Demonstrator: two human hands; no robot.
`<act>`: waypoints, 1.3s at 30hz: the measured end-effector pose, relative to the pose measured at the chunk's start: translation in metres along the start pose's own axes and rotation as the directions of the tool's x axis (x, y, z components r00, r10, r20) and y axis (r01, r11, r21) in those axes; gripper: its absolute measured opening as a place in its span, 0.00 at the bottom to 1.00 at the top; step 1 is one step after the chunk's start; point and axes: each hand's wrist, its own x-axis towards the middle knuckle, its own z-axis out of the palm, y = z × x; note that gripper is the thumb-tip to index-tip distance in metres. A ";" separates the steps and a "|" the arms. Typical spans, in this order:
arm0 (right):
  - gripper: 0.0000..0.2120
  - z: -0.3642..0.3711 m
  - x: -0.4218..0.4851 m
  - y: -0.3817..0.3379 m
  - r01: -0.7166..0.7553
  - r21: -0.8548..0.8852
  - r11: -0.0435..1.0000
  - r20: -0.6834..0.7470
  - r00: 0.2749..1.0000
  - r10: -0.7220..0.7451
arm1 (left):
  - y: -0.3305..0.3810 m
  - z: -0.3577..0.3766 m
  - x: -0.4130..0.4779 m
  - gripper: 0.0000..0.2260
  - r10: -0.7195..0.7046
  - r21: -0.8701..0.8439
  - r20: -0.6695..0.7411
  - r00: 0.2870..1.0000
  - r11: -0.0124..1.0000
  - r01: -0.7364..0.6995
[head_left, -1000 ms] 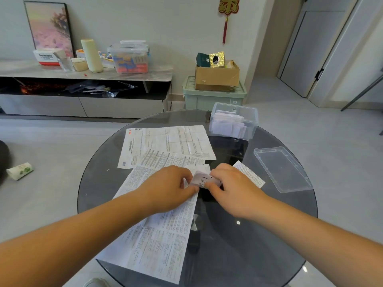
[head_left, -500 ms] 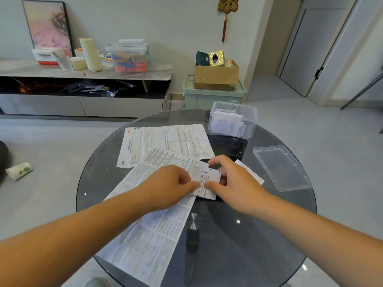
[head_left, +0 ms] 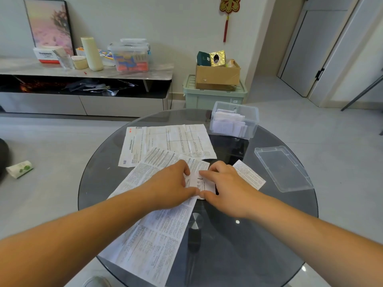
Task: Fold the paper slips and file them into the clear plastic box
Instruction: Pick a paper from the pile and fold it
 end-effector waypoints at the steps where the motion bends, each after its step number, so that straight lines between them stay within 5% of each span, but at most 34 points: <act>1: 0.33 -0.001 0.000 0.000 0.004 -0.010 1.000 0.010 1.000 -0.004 | 0.000 0.000 0.000 0.17 -0.003 -0.011 -0.005 1.000 1.000 0.003; 10: 0.34 -0.020 0.002 -0.007 -0.073 0.039 0.997 0.115 0.991 0.069 | 0.002 -0.003 -0.004 0.14 0.031 0.050 0.005 1.000 0.998 -0.031; 19: 0.10 -0.009 0.000 -0.006 -0.116 0.375 0.920 -0.071 0.986 0.153 | 0.003 -0.002 -0.005 0.15 0.059 0.096 -0.011 0.998 0.994 -0.058; 22: 0.13 -0.017 -0.005 0.000 -0.113 0.566 0.817 -0.163 0.956 0.245 | 0.008 -0.007 -0.001 0.10 0.076 -0.037 0.000 0.997 0.996 -0.076; 25: 0.16 -0.030 -0.012 0.006 -0.082 0.636 0.767 -0.217 0.935 0.280 | 0.023 -0.015 0.005 0.07 0.032 -0.381 0.018 0.999 0.924 -0.022; 28: 0.15 -0.041 -0.021 0.021 -0.089 0.587 0.805 -0.216 0.941 0.261 | 0.043 -0.017 0.019 0.08 0.039 -0.483 0.045 0.998 0.876 -0.013; 32: 0.07 -0.051 -0.026 0.046 -0.175 0.422 0.890 -0.215 0.934 0.286 | 0.066 -0.006 0.050 0.07 0.139 -0.279 0.000 0.990 0.951 -0.133; 39: 0.12 -0.058 -0.019 0.070 -0.320 0.104 0.942 -0.177 0.926 0.334 | 0.091 0.016 0.087 0.07 0.242 -0.077 -0.007 0.970 0.967 -0.241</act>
